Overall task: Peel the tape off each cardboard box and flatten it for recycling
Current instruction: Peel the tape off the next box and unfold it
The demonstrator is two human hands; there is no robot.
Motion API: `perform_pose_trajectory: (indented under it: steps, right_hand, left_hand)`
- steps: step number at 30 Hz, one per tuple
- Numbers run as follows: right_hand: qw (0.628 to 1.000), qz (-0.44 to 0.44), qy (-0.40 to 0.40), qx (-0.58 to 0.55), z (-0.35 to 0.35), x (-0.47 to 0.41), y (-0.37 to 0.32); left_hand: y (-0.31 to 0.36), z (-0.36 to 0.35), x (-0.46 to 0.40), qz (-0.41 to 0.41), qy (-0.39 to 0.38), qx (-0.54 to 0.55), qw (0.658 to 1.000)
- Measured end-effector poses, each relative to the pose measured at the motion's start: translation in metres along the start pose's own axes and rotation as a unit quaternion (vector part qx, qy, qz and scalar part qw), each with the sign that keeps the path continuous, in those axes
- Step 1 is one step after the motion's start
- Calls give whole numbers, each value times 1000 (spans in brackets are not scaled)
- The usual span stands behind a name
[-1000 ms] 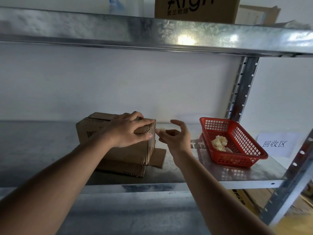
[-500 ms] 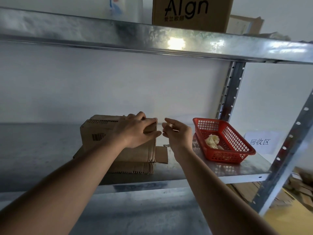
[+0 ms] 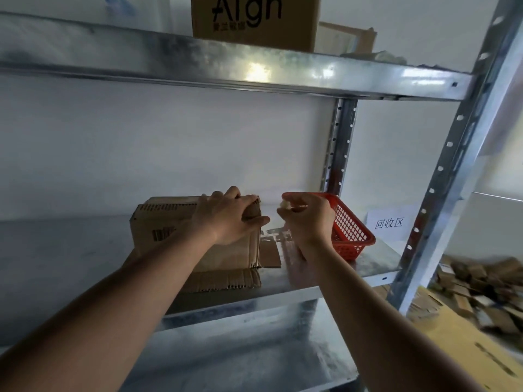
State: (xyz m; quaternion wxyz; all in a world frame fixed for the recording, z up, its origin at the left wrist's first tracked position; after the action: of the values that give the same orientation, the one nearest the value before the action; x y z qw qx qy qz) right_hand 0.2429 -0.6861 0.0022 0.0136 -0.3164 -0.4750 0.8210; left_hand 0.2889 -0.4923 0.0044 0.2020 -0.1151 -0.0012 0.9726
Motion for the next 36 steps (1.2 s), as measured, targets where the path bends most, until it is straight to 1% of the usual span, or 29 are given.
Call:
perform_pose_trajectory:
  steps: [2,4,7,9,11,16,22,27,29,30,33,34,36]
  right_hand:
    - [998,19,1,62,14,-10,9]
    - [989,26,-15,145,23,-19,22]
    - [966,13,-82,247,26,-27,42]
    - [955,17,-106,276,27,-29,49]
    - [952,29,-115,281,30,-33,52]
    - [951,56,-182,242,23,-40,55]
    - [964,99,-176,175,23,-37,42]
    - [960,189,-160,132,15,-30,19]
    - [954,206,-188,114,5,-26,7]
    - [949,201,-217,113,-3,-24,2]
    - [918,169,-317,170,-27,-16,-5]
    - [909,166,-335,184,-32,-14,-6]
    - [906,174,-339,182,-38,-13,-10]
  left_hand:
    - [11,1,-5,7,-3,-1,1000]
    - [20,0,-9,15,-6,0,1000]
    - [31,-2,-16,28,-8,1,1000]
    - [37,-3,-18,38,-7,-4,999]
    - [43,-4,-20,45,-2,-16,999]
    - [51,-2,-18,53,5,-35,998]
    - [56,3,-11,42,-18,-3,999]
    - [56,13,0,14,-18,14,1000]
    - [52,17,7,8,-18,20,1000]
    - [48,19,12,11,-20,27,999]
    - [29,25,30,37,-17,16,999]
    - [20,27,36,49,-12,-2,999]
    - [-2,30,51,79,-6,-35,996]
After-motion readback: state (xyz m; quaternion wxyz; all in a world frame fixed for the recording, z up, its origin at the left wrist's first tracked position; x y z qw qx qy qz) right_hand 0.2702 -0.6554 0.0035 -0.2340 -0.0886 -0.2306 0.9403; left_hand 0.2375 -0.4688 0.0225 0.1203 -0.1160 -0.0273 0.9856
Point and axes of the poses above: each hand's wrist, its own x-axis away from the middle knuckle, its own z-axis out of the back of the hand, y = z × x, the point moved 6 cm from there along -x, towards the middle knuckle, and after that the axes turned 3 degrees about -y, right-handed, at the moved point
